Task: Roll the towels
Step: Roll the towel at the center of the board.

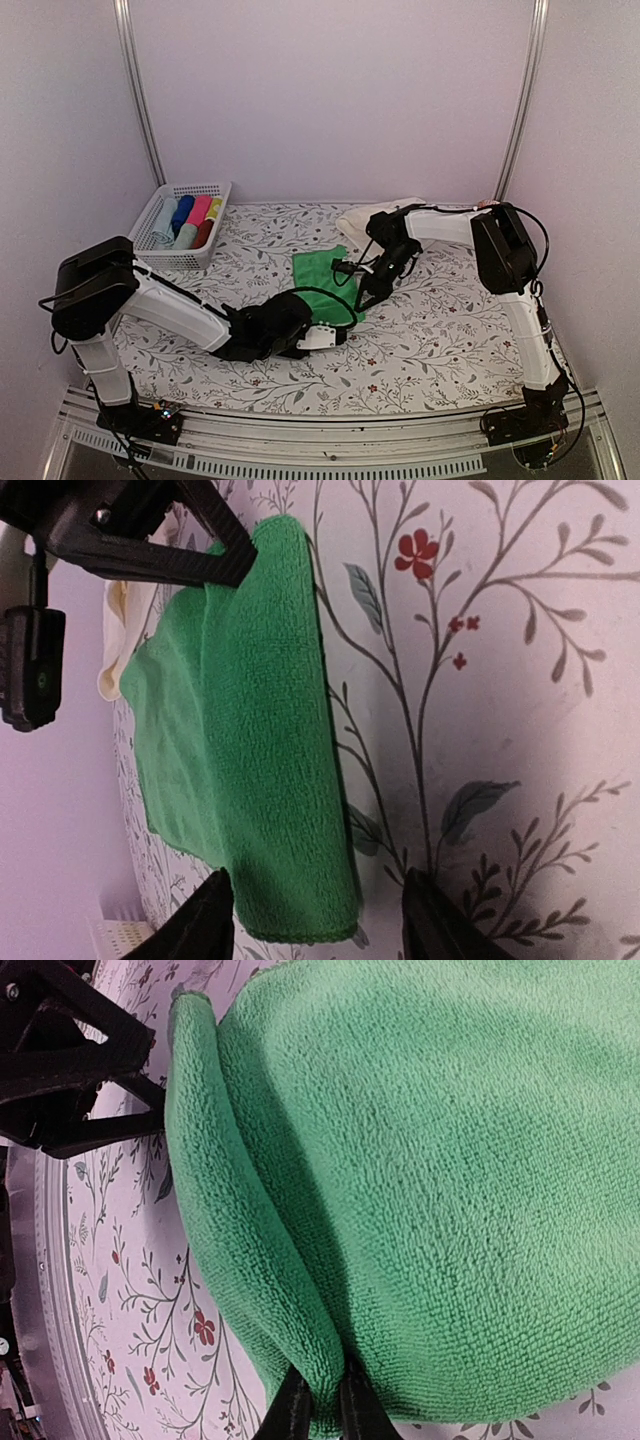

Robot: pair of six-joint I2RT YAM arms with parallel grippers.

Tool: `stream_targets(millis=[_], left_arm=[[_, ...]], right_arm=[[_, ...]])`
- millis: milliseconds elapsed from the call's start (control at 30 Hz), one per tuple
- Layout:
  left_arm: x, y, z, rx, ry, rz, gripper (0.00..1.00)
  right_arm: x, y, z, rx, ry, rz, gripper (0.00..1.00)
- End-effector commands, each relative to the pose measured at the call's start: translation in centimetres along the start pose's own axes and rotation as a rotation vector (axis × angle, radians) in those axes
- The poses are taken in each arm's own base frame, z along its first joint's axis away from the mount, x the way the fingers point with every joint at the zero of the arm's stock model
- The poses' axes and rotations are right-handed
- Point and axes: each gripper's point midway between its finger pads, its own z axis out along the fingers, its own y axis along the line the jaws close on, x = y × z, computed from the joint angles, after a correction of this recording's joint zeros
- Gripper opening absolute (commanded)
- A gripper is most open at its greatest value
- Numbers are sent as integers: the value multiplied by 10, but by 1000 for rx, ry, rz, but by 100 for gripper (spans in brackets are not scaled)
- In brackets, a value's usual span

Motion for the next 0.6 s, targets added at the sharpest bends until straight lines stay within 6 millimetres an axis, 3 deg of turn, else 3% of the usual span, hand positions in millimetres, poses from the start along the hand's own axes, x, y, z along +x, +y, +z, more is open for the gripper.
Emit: stream_targets(millis=[0, 467, 567], left_arm=[[6, -17, 9, 45, 40, 34, 57], [28, -38, 25, 119, 152, 60, 49], [38, -53, 33, 157, 191, 81, 47]], right_arm=[[28, -28, 22, 50, 89, 36, 9], [27, -26, 21, 40, 87, 26, 9], [26, -25, 20, 36, 84, 25, 9]])
